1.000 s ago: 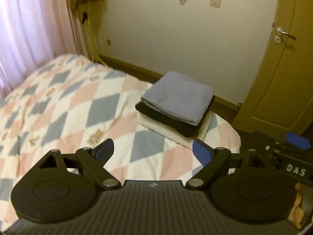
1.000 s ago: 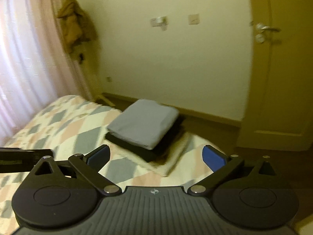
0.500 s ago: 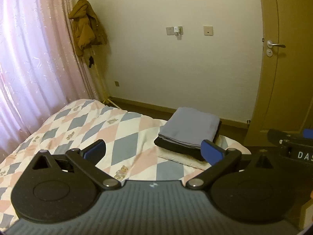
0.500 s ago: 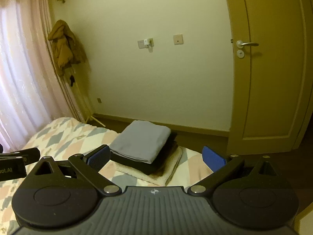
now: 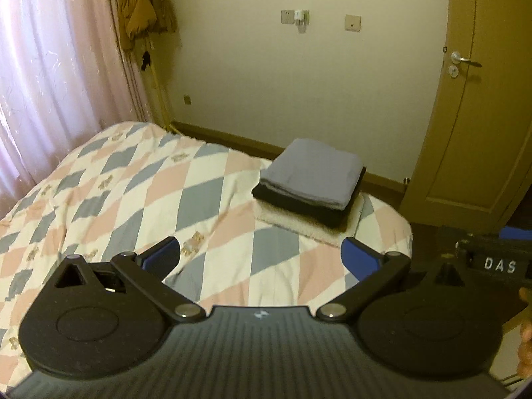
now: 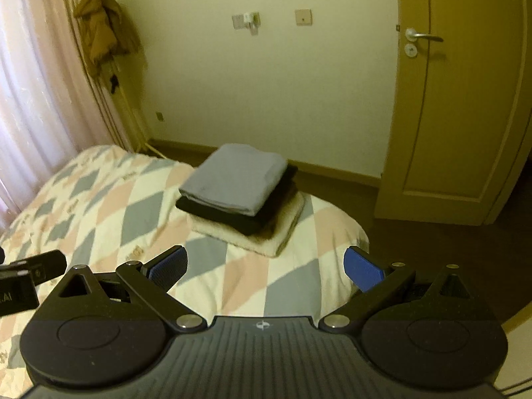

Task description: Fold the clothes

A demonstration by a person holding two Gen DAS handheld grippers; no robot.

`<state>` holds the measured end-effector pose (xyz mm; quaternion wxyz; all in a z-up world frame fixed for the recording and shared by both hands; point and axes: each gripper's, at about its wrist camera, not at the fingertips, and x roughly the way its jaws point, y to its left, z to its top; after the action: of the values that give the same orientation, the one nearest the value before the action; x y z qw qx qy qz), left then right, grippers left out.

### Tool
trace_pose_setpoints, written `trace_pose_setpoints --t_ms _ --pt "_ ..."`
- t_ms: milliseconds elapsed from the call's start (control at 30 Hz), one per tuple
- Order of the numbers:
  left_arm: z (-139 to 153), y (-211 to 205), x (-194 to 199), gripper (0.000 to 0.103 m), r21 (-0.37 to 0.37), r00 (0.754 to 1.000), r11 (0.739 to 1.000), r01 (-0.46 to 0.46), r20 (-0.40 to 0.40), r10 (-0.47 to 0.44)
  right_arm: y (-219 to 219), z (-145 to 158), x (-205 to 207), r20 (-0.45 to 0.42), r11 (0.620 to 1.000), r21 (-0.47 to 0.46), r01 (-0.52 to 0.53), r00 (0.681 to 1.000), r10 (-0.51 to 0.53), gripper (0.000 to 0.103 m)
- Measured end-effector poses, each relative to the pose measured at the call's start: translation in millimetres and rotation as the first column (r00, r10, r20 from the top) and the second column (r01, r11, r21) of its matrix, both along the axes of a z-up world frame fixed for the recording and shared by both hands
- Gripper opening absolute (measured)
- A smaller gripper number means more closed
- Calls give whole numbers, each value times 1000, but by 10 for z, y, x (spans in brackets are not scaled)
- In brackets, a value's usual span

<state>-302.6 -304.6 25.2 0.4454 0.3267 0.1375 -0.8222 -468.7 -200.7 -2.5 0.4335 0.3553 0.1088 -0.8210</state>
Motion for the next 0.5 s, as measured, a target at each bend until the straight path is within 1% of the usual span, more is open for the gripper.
trace_pose_setpoints --t_ms 233,500 --pt "-192 -99 -45 102 71 999 997 -17 28 15 -120 -96 15 11 999 36 4 1000 -5 103" --pt "-294 -273 -208 102 105 999 994 -29 37 25 -363 -199 -122 35 998 55 -29 999 27 103"
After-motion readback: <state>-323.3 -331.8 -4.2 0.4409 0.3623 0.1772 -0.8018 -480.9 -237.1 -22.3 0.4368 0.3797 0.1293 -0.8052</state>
